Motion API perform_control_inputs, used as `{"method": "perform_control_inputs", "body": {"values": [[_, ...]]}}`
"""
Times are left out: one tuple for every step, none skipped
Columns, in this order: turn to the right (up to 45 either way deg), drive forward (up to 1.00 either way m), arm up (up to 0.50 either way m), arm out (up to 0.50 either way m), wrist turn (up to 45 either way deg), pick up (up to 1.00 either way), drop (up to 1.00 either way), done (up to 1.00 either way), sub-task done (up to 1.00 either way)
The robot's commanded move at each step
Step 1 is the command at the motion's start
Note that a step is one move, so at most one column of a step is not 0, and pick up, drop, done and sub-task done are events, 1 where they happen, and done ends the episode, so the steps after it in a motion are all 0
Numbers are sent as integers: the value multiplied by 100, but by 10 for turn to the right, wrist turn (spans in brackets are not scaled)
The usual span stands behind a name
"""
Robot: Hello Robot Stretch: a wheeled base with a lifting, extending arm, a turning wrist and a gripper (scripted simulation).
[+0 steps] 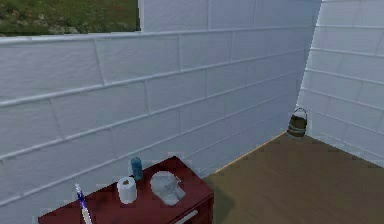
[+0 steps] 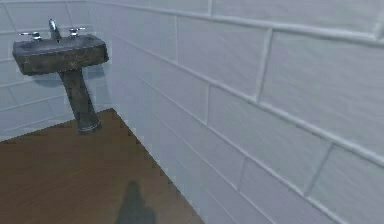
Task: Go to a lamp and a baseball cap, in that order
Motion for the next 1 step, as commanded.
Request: {"method": "perform_control_inputs", "body": {"values": [[0,0,0,0,0,0,0,100,0]]}}
